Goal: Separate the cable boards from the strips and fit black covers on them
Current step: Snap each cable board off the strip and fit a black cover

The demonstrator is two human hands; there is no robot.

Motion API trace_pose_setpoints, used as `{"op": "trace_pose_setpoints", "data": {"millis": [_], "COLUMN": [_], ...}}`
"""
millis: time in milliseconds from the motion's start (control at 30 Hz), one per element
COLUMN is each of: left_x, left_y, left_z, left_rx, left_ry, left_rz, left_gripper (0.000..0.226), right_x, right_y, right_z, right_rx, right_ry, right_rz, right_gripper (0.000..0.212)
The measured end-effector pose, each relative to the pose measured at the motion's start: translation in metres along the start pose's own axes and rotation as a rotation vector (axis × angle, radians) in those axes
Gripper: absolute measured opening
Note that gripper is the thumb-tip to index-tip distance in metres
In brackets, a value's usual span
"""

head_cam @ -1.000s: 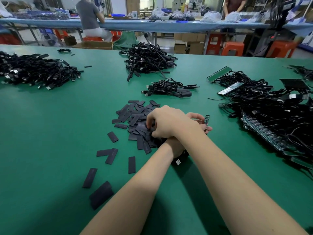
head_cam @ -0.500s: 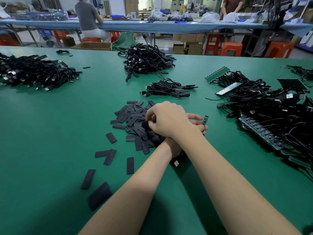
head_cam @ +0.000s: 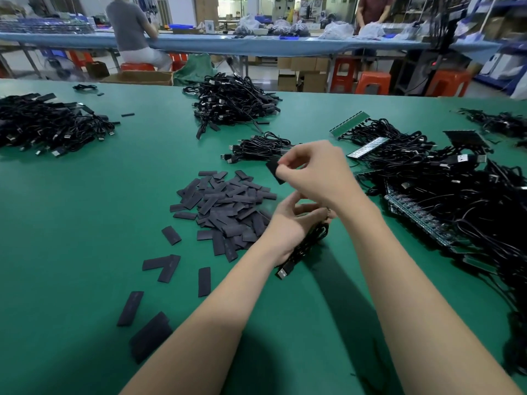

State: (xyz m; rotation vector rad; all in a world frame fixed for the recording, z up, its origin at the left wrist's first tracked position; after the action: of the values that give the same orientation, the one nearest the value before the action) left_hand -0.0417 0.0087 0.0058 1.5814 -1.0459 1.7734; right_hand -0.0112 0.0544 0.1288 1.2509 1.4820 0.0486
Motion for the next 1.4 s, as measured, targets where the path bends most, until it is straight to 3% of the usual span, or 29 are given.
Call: {"op": "trace_pose_setpoints", "data": {"millis": [200,333,600,833,1067,1200,1400], "left_x": [-0.001,0.001,0.002,0.001,0.004,0.006,0.008], "left_y": [-0.003,-0.003,-0.004,-0.005,-0.007,-0.008,-0.009], "left_z": [0.000,0.001,0.001,0.000,0.002,0.003,0.002], "left_rx": [-0.009,0.003,-0.039,-0.086,-0.107,-0.117,-0.154], "left_ry": [-0.001,-0.023,-0.046,-0.031,-0.007,-0.003,0.016], "left_rz": [0.038,0.022,0.024,0.084,0.223,0.271,0.291], "left_gripper": [0.024,0.028,0.029,0.025,0.025,0.025,0.022], "right_x": [0.086,0.114,0.116,0.116,0.114,0.108,0.114], "right_y": [0.047,0.059,0.027,0.023,0.021,0.017,0.025], "right_z": [0.018,0.029,0.045,0.048,0.044,0.045,0.045], "right_rx": [0.104,0.150,-0.107,-0.192,-0.125,-0.143,-0.048], "right_ry": [-0.349,-0.422,-0.476,-0.452,-0.379,-0.369,-0.368], "right_rz": [-0.270,-0.356,-0.788,-0.918,-0.828,-0.957,-1.018], "right_gripper": [0.010,0.013,0.014,0.019,0.031,0.020,0.044]}}
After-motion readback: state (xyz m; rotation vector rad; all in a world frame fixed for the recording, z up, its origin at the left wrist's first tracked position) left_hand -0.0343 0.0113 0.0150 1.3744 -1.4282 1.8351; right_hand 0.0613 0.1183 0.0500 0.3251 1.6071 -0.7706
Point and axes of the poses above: each hand's wrist, its own z-axis away from the middle knuckle, its own y-axis out of the back of the hand, x = y × z, the point moved 8 cm from there along -z, towards the middle knuckle, and after that the axes turned 1 degree about z, right-handed, at the moved point
